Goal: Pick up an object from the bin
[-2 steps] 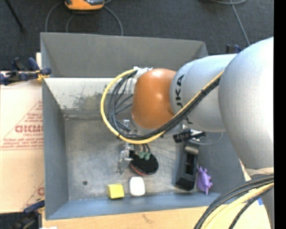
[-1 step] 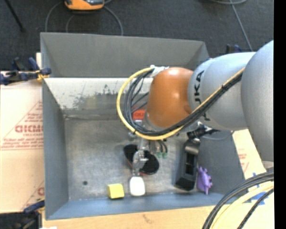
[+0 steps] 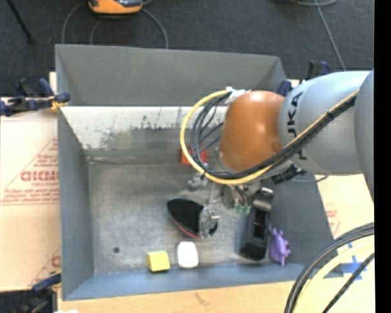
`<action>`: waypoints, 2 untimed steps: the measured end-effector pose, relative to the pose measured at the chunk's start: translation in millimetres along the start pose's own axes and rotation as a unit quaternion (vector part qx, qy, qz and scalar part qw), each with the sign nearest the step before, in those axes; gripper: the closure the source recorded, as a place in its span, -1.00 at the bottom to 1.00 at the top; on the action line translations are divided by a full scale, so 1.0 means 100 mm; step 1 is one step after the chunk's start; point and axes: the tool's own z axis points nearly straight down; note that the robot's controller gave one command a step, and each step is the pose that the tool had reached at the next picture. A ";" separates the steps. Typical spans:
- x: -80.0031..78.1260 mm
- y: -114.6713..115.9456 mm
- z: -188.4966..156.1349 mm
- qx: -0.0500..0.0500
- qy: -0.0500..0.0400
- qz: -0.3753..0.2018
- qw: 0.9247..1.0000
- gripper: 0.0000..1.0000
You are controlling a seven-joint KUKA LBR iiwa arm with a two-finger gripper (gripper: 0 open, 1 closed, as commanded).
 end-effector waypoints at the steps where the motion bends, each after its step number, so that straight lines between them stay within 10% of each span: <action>1: 0.07 0.02 0.48 -0.001 -0.001 0.113 0.994 -1.00; 2: 0.05 -0.04 0.54 -0.002 -0.007 0.078 0.997 1.00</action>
Offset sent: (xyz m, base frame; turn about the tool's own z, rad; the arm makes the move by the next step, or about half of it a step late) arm -0.0088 -0.0068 -0.0580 0.1353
